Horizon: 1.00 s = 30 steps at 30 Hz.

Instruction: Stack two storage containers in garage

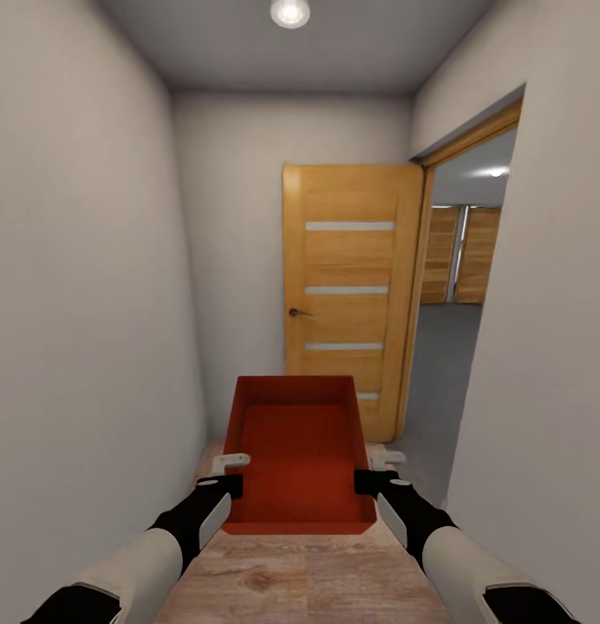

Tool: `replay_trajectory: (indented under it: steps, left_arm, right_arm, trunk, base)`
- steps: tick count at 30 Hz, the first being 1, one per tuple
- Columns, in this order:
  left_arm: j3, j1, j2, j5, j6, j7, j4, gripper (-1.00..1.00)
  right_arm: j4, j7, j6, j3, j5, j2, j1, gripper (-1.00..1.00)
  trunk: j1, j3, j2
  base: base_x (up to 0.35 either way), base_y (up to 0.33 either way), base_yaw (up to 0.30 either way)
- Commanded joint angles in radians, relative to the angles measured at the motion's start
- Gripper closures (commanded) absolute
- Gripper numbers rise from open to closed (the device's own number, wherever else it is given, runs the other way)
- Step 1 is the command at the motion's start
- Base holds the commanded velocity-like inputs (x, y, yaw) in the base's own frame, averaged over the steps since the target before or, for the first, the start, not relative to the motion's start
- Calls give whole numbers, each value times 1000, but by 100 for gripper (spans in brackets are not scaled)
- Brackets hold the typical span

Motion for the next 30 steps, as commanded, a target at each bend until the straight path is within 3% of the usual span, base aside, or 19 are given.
replay_trajectory:
  steps: [1, 15, 21, 30]
  left_arm:
    - [45, -1, 49, 1, 0, 7, -7, 100]
    - [42, -1, 47, -1, -11, 7, -8, 100]
    - [41, -1, 47, -2, -15, 9, -9, 100]
    - [40, -1, 46, -3, -15, 10, -12, 100]
  right_arm:
    - [0, 3, 6, -9, -22, -8, 1, 100]
    - [0, 3, 6, -8, -21, -7, 1, 100]
    - [0, 3, 8, -9, -22, -8, 1, 100]
    - [0, 3, 10, -8, -22, -6, 1, 100]
  trunk:
    - [1, 0, -1]
    - [1, 0, -1]
    - [1, 0, -1]
    - [1, 0, -1]
  base:
    - [329, 0, 0]
    - [309, 0, 0]
    - [70, 0, -30]
    - [5, 0, -207]
